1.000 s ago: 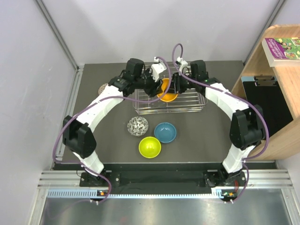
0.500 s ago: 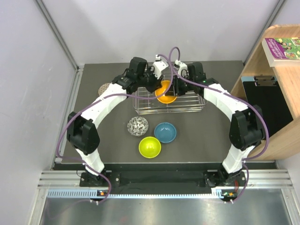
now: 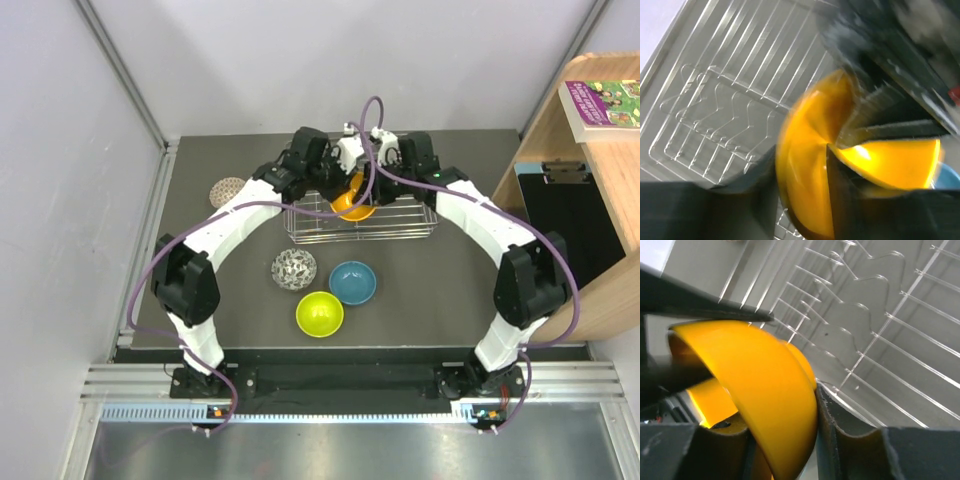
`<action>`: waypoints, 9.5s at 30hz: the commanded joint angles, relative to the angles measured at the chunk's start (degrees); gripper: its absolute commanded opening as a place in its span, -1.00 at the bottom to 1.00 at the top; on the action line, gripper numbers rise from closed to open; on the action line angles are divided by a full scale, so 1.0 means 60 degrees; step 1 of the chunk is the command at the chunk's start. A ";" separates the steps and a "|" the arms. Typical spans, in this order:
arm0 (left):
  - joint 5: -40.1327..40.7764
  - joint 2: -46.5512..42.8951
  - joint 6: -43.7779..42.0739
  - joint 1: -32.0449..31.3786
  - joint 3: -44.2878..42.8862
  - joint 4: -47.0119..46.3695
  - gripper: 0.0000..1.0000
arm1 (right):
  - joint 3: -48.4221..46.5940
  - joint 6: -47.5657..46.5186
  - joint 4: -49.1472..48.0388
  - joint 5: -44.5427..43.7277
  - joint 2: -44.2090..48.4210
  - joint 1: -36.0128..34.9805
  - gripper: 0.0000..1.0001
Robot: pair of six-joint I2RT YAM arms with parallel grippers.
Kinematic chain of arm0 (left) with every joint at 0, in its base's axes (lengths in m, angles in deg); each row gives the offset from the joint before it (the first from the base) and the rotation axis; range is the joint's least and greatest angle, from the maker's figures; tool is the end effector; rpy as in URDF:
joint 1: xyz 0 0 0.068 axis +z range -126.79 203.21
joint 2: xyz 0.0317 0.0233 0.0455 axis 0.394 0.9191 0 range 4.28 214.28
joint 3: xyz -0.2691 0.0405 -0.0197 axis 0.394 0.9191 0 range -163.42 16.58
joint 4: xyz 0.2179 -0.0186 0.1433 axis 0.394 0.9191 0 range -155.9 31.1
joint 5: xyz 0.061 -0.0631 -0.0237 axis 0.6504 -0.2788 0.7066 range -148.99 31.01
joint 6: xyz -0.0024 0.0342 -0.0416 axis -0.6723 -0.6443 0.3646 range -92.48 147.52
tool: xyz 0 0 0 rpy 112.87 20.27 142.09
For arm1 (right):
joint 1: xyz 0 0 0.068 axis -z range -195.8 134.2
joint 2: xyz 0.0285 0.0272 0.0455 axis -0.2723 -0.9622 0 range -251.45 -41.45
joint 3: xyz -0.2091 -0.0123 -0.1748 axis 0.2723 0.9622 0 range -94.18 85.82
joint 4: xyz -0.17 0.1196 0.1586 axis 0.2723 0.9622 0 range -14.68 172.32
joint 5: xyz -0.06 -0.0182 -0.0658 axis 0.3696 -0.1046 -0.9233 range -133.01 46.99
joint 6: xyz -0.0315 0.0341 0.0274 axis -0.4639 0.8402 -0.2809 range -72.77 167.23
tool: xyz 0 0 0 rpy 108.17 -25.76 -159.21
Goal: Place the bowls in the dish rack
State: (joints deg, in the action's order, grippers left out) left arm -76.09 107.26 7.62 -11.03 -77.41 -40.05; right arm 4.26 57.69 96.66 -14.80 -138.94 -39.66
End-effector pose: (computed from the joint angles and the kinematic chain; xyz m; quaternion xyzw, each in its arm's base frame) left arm 0.3407 -0.2446 0.3301 0.4601 0.7492 -0.1879 0.4378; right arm 0.3501 0.1733 0.3019 -0.2089 0.8504 0.3357 0.3471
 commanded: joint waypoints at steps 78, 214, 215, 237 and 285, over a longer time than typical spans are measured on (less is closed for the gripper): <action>-0.2583 -0.1065 0.0724 0.0931 -0.0447 -0.0368 -1.00 | 0.0908 0.4088 -0.6854 0.7297 -0.0597 0.1529 0.99; -0.4635 -0.4287 0.2658 0.7347 0.6129 -0.2534 0.98 | -0.6446 -0.6121 0.0707 -0.9550 -0.4361 -0.1385 -1.00; -0.4664 -0.4302 0.2658 0.7362 0.6159 -0.2564 0.98 | -0.6431 -0.6442 0.0662 -0.9521 -0.4391 -0.1414 -1.00; -0.5894 -0.4463 0.2555 0.8328 0.6964 -0.2784 0.98 | -0.6050 -0.9492 -0.0334 -0.7558 -0.4420 -0.2044 -1.00; -0.6393 -0.4741 0.2497 0.8621 0.7551 -0.3150 0.98 | -0.7164 -1.1645 -0.1096 -0.7718 -0.6295 -0.2469 -1.00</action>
State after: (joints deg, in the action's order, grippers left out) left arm -112.31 79.54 23.34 40.05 -32.48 -56.03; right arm -35.06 -10.70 93.78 -60.87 -176.64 -53.78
